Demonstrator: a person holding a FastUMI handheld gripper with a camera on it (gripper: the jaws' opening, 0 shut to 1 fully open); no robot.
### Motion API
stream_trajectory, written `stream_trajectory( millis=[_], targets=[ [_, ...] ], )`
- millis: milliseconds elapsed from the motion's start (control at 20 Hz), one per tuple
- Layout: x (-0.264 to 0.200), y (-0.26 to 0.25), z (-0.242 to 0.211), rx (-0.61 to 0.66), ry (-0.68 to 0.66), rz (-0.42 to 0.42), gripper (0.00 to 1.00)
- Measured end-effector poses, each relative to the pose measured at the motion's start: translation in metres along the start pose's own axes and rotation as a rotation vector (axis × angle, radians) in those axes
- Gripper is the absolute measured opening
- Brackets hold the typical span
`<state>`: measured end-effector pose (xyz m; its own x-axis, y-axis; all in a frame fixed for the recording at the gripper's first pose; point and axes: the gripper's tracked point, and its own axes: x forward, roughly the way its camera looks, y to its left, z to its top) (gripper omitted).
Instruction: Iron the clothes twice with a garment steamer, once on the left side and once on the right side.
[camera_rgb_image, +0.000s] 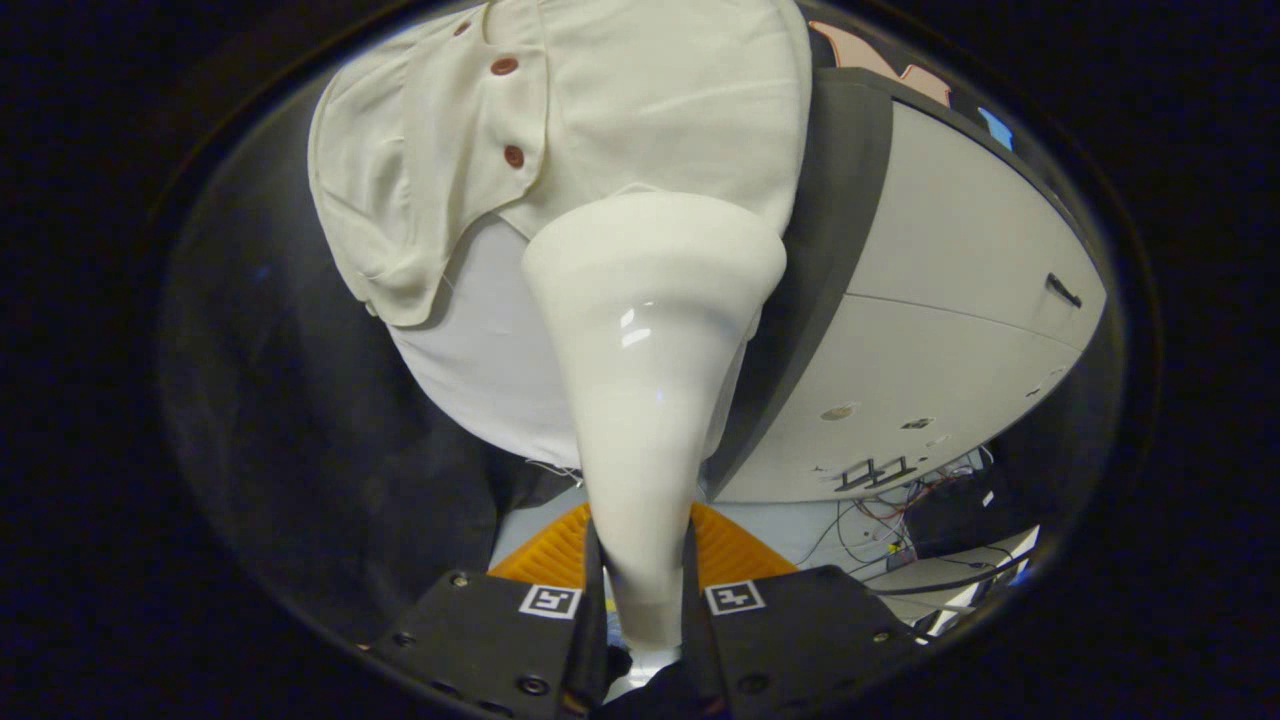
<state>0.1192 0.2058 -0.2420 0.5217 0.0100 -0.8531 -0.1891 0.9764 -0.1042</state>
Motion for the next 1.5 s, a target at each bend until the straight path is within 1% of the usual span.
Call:
stream_trajectory(
  millis=[250,450,800,950,1100,1250,1500],
  targets=[
    [-0.04,0.004,-0.008,-0.019,-0.028,0.005,0.31],
    [-0.077,0.011,-0.002,-0.019,-0.079,0.016,0.31],
    [-0.14,0.012,0.026,0.013,-0.211,0.055,0.31],
    [-0.167,0.015,0.049,0.015,-0.297,0.101,0.31],
    [-0.2,0.008,0.067,0.015,-0.394,0.128,0.31],
    [-0.223,-0.008,0.078,0.021,-0.436,0.135,0.31],
    [-0.251,-0.04,0.089,0.064,-0.518,0.149,0.31]
  ],
)
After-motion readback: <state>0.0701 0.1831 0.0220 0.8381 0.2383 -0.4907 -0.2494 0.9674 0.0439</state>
